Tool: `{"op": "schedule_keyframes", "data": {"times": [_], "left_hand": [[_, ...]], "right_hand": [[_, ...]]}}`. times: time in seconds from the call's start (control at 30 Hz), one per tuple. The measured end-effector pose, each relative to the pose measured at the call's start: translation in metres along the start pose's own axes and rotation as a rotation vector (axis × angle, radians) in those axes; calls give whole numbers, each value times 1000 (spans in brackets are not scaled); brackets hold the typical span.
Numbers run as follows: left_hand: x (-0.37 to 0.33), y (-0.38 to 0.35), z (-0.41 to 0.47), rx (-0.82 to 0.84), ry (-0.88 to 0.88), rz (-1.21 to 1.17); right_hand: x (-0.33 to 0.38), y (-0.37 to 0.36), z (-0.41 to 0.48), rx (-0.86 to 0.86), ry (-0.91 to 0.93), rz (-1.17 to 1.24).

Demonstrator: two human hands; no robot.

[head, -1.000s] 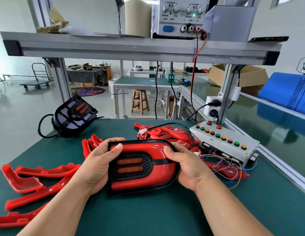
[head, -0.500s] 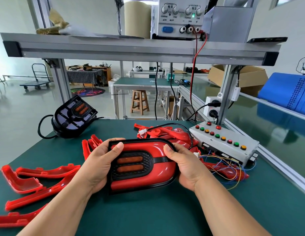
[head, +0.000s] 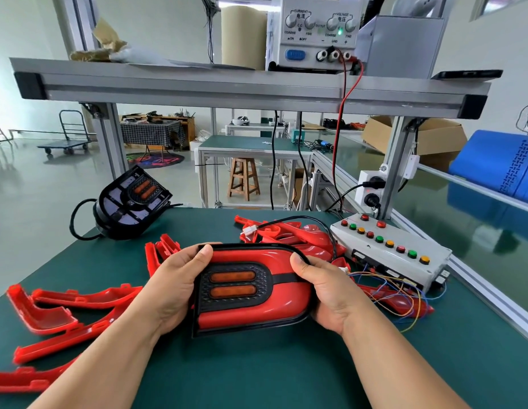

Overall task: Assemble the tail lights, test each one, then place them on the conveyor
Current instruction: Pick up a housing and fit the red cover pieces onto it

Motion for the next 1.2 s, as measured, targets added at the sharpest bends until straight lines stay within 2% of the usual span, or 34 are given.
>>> {"op": "schedule_keyframes", "data": {"times": [0.17, 0.27, 0.4, 0.47, 0.57, 0.63, 0.67, 0.77, 0.87, 0.97, 1.07, 1.2], "left_hand": [[5, 3, -2, 31, 79, 63], [8, 7, -6, 37, 142, 144], [12, 8, -10, 54, 205, 216], [13, 5, -12, 68, 225, 246], [17, 2, -14, 90, 226, 333], [13, 7, -11, 52, 132, 510], [4, 11, -8, 1, 33, 653], [-26, 18, 3, -150, -166, 909], [-46, 9, 22, -174, -225, 965], [-57, -14, 54, -121, -260, 1120], [-51, -41, 90, -3, -295, 1382], [-26, -59, 126, 144, -232, 1668]], "right_hand": [[0, 1, -5, 36, -55, -127], [-2, 4, -8, 68, -93, -367], [3, 14, -12, 29, -81, -760], [17, 19, -12, -8, 56, -955], [60, 25, -14, -237, 520, -1114], [80, 31, -20, -429, 763, -1207], [82, 34, -20, -508, 788, -1332], [70, 53, -8, -644, 552, -1658], [58, 68, -1, -663, 331, -1663], [53, 72, 3, -658, 259, -1638], [53, 75, 5, -665, 229, -1592], [49, 82, 10, -662, 145, -1486]]}}
Point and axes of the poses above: each hand's wrist, its own z-axis towards the middle knuckle, its own y-axis out of the back of the hand, x = y × z, the point moved 8 cm from there along z, towards the middle knuckle, and after that the axes turned 12 degrees about -x, right-handed, at the moved point
